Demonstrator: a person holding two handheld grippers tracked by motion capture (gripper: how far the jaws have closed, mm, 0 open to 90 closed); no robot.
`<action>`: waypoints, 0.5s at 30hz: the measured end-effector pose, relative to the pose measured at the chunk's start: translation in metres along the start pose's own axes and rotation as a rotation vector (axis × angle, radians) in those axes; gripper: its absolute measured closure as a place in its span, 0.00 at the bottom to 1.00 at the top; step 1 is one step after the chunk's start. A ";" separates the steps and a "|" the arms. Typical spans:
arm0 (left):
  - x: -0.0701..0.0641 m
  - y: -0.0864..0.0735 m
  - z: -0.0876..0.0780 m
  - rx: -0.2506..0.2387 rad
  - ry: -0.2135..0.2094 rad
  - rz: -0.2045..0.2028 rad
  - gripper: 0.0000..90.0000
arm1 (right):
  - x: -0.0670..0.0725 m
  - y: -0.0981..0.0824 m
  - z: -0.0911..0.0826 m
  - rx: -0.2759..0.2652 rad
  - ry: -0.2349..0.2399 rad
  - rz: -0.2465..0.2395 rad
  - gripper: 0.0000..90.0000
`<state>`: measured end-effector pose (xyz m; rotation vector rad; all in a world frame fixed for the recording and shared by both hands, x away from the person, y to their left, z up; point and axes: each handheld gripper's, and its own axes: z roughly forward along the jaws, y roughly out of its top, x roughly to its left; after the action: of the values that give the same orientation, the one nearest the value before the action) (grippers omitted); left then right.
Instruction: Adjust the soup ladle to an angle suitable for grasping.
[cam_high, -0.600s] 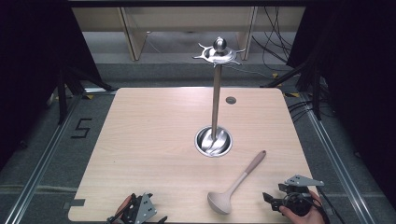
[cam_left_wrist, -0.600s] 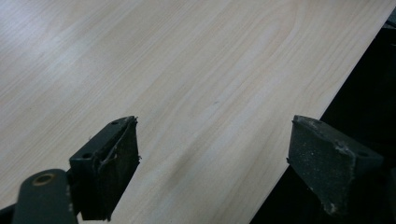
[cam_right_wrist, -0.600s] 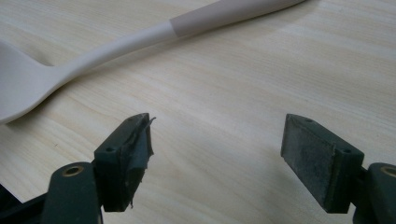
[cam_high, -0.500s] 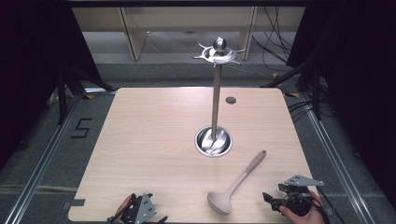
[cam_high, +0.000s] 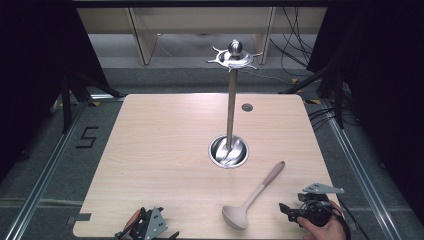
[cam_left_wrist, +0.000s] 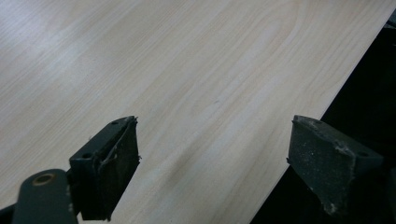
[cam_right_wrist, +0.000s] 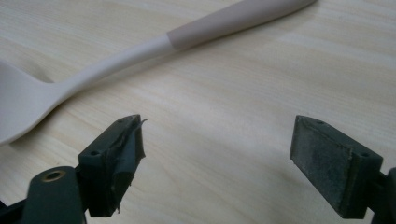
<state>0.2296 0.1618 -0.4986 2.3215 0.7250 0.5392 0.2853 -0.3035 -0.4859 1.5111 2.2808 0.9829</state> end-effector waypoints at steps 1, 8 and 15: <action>0.000 0.000 0.000 -0.007 -0.005 -0.001 0.17 | 0.002 0.005 0.000 0.006 -0.011 0.006 0.21; 0.000 0.000 0.000 0.000 0.000 0.001 0.17 | 0.010 0.025 0.002 0.021 0.002 0.020 0.22; 0.000 0.000 0.001 -0.005 -0.004 -0.006 0.17 | 0.018 0.045 0.020 0.101 0.064 0.099 0.17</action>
<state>0.2297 0.1617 -0.4993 2.3144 0.7272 0.5330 0.3206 -0.2689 -0.4686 1.6715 2.3526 0.9680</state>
